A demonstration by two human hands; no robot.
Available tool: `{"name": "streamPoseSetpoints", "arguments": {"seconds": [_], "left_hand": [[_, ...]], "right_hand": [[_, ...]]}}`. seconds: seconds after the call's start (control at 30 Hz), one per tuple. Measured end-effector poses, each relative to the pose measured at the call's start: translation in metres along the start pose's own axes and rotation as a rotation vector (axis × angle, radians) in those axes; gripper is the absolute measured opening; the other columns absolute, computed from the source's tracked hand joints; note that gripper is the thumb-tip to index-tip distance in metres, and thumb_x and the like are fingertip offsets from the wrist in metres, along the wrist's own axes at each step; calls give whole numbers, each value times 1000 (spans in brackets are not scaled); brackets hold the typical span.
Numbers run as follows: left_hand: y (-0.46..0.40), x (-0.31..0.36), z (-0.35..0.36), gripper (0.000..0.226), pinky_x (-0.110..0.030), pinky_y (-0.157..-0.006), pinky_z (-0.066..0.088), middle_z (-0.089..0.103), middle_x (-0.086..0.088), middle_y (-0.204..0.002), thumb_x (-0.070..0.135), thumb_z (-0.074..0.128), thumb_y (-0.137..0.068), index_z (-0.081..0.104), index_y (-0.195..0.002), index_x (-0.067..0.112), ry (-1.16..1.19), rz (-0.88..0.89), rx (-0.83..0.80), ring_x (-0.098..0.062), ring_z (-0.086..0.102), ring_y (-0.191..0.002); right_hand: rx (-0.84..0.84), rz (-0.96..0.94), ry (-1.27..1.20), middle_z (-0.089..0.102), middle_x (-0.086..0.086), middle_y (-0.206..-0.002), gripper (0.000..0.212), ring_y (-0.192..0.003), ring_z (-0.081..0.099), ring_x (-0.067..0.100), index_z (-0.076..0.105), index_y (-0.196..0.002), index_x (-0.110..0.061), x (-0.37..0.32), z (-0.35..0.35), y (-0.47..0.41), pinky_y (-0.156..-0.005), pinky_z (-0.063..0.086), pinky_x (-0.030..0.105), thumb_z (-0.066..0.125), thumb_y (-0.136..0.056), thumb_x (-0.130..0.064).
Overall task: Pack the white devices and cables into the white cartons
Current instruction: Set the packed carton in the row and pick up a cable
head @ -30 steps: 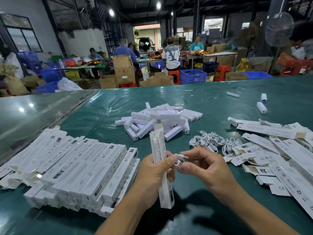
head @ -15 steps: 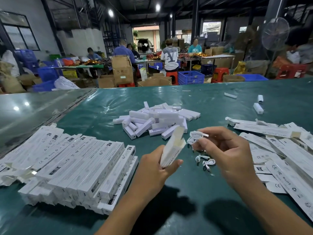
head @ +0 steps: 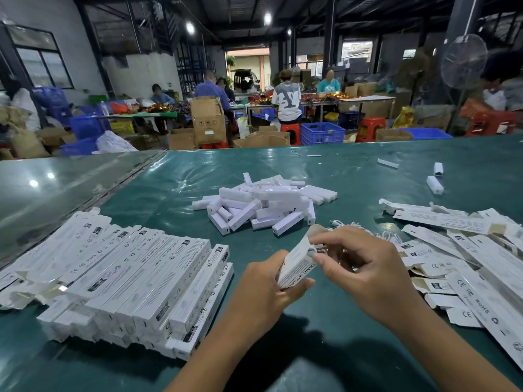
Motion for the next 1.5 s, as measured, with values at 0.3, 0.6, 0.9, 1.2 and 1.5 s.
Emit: {"name": "streamPoseSetpoints", "arguments": {"seconds": [0.3,0.6,0.9,1.2,1.5], "left_hand": [[-1,-2,2,36,-24,-52,34,51,11,-58,42,79,-85,61,-89,11,19,-5,19,-12,40,-53],[1,2,-1,28,-21,-53,35,56,5,-63,40,79,-85,66,-93,16,68,0,42,-8,43,-55],[1,16,2,37,-42,-59,49,59,-7,-75,55,77,-80,65,-98,24,347,-68,23,-26,51,-64],[5,24,16,31,-33,-62,48,55,-8,-75,35,56,-97,54,-99,5,700,-123,-90,-20,53,-63],[9,26,10,37,-42,-71,48,58,12,-86,59,63,-89,50,-114,35,477,18,-49,-10,55,-77]], "right_hand": [[81,135,-130,73,-7,-94,18,-84,68,16,69,-99,-36,7,12,5,-72,55,42,69,-89,-20],[40,-88,118,61,-14,-111,22,-105,63,15,74,-107,-31,-1,9,7,-74,51,26,56,-95,-36],[39,-152,137,60,-8,-116,25,-107,60,18,66,-118,-29,-5,8,7,-87,47,25,55,-97,-37],[73,-149,15,62,-2,-120,37,-113,60,18,66,-127,-18,-9,9,10,-88,45,17,51,-96,-30],[68,-267,168,64,-1,-118,32,-113,60,16,69,-122,-16,-14,9,11,-93,46,23,53,-96,-27]]}}
Point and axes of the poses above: each hand's wrist, its own y-axis away from the middle knuckle, its own z-axis out of the palm, x = y × z, the point moved 2 cm from there along -y, towards the middle knuckle
